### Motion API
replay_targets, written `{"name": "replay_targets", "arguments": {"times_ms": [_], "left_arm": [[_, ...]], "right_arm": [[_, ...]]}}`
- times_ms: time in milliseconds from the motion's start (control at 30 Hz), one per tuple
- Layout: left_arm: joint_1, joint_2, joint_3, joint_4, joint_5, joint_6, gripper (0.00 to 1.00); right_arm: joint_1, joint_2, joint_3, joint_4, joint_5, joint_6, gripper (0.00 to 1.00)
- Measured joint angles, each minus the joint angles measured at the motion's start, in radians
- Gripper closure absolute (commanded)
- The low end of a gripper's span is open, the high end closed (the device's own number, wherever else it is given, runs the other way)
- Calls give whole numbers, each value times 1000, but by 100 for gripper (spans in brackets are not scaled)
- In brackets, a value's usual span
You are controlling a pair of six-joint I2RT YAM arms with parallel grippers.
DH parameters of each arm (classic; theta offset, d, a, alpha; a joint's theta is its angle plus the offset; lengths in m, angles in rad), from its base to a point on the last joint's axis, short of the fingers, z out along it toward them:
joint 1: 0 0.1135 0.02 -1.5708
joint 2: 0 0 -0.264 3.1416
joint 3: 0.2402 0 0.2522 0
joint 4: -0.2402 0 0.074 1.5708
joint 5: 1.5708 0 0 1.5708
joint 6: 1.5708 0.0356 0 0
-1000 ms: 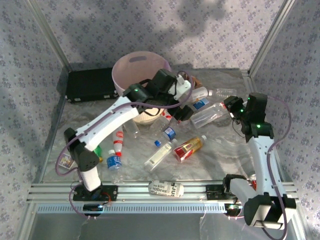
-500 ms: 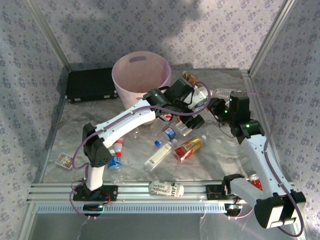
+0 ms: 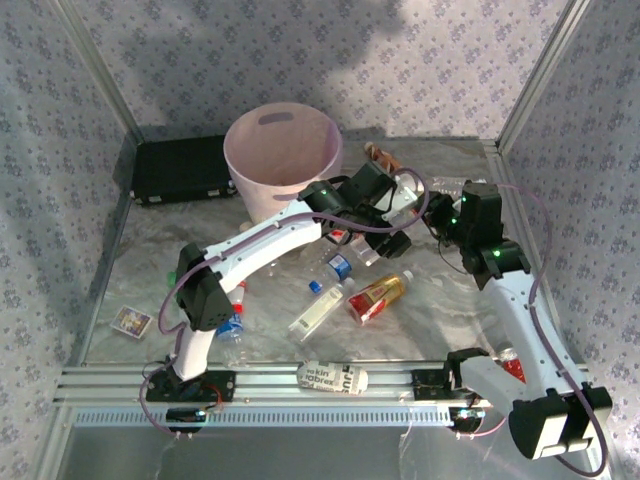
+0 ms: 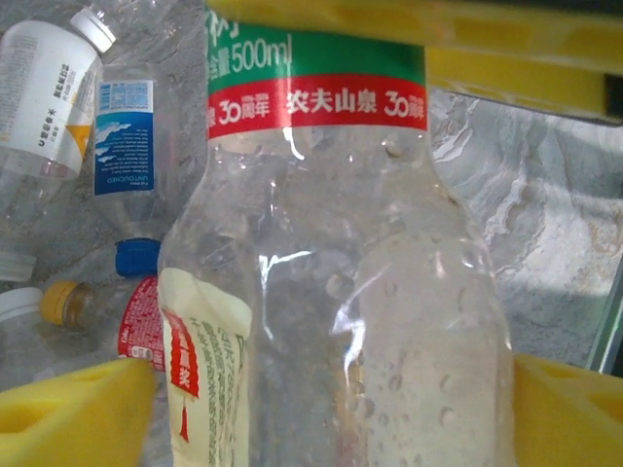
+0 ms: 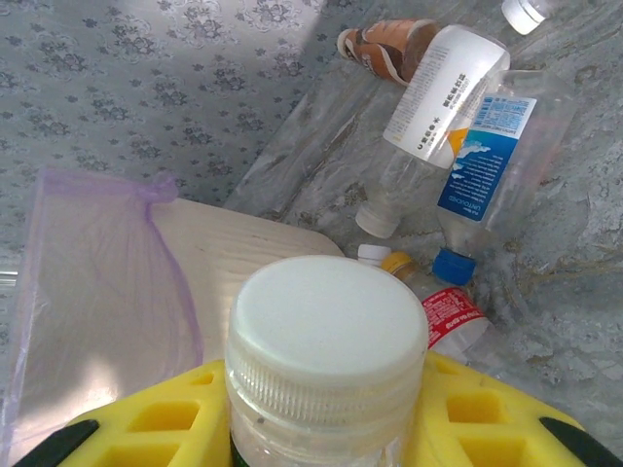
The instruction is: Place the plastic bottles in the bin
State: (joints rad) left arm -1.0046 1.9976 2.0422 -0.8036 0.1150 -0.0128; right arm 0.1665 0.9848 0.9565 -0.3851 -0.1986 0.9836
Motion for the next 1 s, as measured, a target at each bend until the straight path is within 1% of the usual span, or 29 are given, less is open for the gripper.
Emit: {"name": "replay_targets", "arguments": {"times_ms": [33,133,167,200,233,333,433,467,500,600,667,733,800,900,933,1000], "left_arm": [[0,3,5,-2,-1,0,26],[-2,12,28,-16,-8,5,34],[-4,16,40,-24,-12,6,35],[-4,21,51,-31,-16,6,36],[-4,24,60,-35,-20,7,37],[-6,33,92,-45,-33,12,42],[-1,35,130,-51,-42,12,44],[2,35,144,-54,-42,13,44],[5,35,160,-61,-42,15,44],[20,41,229,-89,-47,21,46],[40,52,304,-115,-51,28,46],[66,77,419,-151,-53,36,47],[100,119,573,-203,-54,47,48],[166,240,928,-297,-54,54,51],[195,253,983,-304,-53,53,51],[262,240,993,-326,-47,45,53]], "right_arm": [[0,-1,0,0,0,0,70],[-2,-2,0,7,0,4,70],[-3,-2,0,11,1,5,68],[-6,-3,1,13,0,6,62],[-9,-3,2,14,-1,7,51],[-31,-3,17,-3,-20,-1,23],[-81,-21,39,-40,-55,-16,5],[-103,-31,43,-53,-65,-19,2],[-133,-46,51,-68,-90,-31,1],[-232,-95,73,-130,-143,-63,1],[-297,-123,82,-177,-179,-92,1],[-344,-137,83,-225,-218,-130,1],[-362,-138,83,-273,-251,-167,1],[-364,-132,66,-318,-292,-216,1],[-364,-132,55,-332,-301,-229,1],[-364,-132,34,-358,-315,-254,1]]}}
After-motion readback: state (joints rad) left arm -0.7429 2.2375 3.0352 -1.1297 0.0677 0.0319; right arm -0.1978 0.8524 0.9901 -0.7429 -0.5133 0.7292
